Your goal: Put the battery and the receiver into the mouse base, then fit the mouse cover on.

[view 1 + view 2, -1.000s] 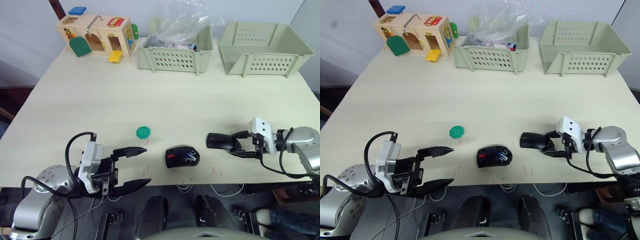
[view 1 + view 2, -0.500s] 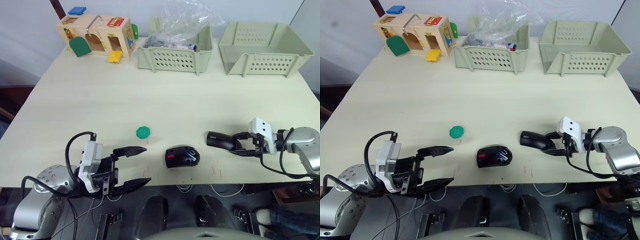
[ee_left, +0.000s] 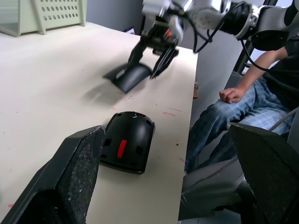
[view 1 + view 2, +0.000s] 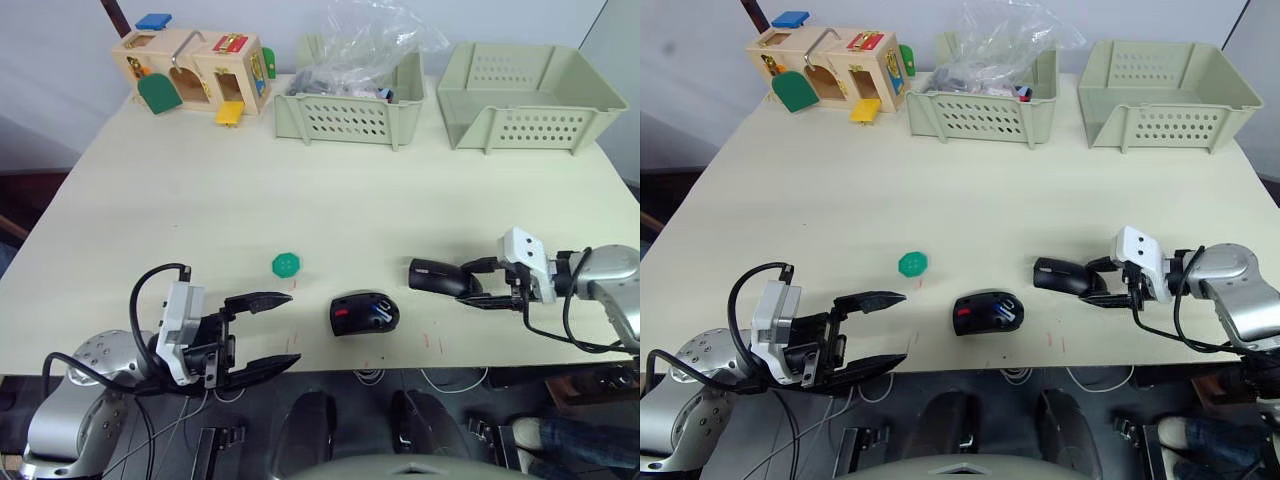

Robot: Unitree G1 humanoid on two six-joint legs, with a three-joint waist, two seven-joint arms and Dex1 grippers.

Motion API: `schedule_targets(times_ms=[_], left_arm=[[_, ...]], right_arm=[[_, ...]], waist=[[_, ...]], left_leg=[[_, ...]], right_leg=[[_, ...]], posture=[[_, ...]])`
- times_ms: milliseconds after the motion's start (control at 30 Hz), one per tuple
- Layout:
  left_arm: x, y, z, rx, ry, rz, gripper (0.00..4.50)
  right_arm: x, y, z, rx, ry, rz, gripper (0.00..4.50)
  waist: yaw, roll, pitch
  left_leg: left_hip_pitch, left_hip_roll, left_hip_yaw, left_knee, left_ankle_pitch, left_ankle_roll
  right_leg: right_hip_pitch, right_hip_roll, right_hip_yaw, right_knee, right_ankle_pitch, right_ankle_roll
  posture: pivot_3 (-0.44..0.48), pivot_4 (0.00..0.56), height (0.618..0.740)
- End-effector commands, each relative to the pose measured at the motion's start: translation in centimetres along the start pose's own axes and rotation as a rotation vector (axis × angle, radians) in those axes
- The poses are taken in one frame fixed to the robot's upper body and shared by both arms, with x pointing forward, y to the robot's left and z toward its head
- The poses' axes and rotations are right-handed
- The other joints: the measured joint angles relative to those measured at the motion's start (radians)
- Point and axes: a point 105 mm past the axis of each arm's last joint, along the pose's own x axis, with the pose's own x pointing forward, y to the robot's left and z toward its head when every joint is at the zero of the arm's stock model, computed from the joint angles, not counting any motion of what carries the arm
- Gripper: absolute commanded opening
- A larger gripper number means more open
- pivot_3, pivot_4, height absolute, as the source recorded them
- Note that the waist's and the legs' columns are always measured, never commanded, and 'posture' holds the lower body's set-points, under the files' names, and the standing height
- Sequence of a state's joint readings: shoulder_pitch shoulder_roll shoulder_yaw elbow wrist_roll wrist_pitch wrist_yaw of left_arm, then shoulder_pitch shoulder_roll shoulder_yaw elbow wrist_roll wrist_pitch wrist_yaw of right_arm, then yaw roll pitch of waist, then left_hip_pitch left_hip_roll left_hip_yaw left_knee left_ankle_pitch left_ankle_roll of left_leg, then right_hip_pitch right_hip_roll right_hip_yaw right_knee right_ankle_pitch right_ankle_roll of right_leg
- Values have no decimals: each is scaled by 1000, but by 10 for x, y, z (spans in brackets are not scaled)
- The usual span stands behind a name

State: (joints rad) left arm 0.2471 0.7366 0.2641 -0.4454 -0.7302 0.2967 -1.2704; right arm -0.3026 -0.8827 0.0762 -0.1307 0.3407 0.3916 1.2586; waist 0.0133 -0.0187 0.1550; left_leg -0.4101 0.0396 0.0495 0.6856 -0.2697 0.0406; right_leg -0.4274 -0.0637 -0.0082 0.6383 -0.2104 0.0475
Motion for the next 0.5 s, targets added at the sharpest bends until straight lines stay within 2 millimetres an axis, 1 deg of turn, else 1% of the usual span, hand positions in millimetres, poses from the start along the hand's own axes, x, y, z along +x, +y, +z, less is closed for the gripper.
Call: schedule_targets(times_ms=[33, 67, 133, 167, 233, 300, 333, 367, 467, 500], left_arm=[[-6, 1, 3, 19, 3, -4, 4500], [-7, 1, 3, 17, 6, -6, 4500], [-10, 3, 5, 10, 3, -7, 4500], [-12, 3, 6, 6, 2, -9, 4500], [-16, 4, 8, 3, -2, -8, 4500], [-20, 5, 9, -3, -9, -1, 4500], [-20, 6, 10, -5, -10, 0, 4500], [-22, 5, 9, -4, -7, 1, 4500], [-35, 5, 5, -18, 13, 27, 4500], [-38, 5, 4, -19, 19, 33, 4500]], right_arm=[[-1, 21, 38, -74, -33, 68, 2445], [4, 29, 51, -101, -43, 87, 2445], [12, 38, 67, -119, -42, 101, 2445], [16, 40, 73, -150, -11, 81, 2445], [26, 47, 82, -103, 37, 135, 2445], [32, 53, 94, -146, 20, 175, 2445], [34, 54, 98, -164, 13, 177, 2445], [36, 55, 99, -140, 20, 190, 2445], [59, 55, 100, -146, 60, 224, 2445], [64, 56, 101, -160, 66, 233, 2445]], waist=[[1, 1, 1], [0, 1, 1], [-3, 1, 1], [-5, 1, 1], [-6, 1, 1], [-4, 1, 1], [2, 1, 1], [2, 1, 1], [-7, 1, 1], [-11, 1, 1]], left_leg=[[0, 0, 0, 0, 0, 0], [-1, 0, 0, 0, 0, 0], [-1, 0, 0, 0, 0, 0], [-2, 1, 0, 0, 0, 0], [-2, 1, -1, 0, 0, 0], [-2, 1, -1, 0, 0, 0], [-2, 1, -1, 0, 0, 0], [-3, 0, -1, 0, 0, 0], [-4, 0, 0, 0, 0, 0], [-3, 0, 0, 0, 0, 0]], right_leg=[[0, 0, 0, 0, 0, 0], [-1, 0, 0, 0, 0, 0], [-3, 0, 0, 1, 0, 0], [-3, 0, 0, 1, 0, 0], [-4, 0, 0, 2, 0, 0], [-4, 0, 0, 2, 0, -1], [-4, 0, 0, 1, -1, -1], [-4, -1, -1, 1, -1, -1], [-4, -2, -1, 0, -1, -1], [-4, -1, 0, 0, -1, -1]], posture=[[0, 150, 740], [0, 150, 740], [0, 150, 740], [0, 150, 740], [0, 150, 740], [0, 150, 740], [0, 150, 740], [0, 150, 740], [0, 150, 740], [0, 150, 740]])
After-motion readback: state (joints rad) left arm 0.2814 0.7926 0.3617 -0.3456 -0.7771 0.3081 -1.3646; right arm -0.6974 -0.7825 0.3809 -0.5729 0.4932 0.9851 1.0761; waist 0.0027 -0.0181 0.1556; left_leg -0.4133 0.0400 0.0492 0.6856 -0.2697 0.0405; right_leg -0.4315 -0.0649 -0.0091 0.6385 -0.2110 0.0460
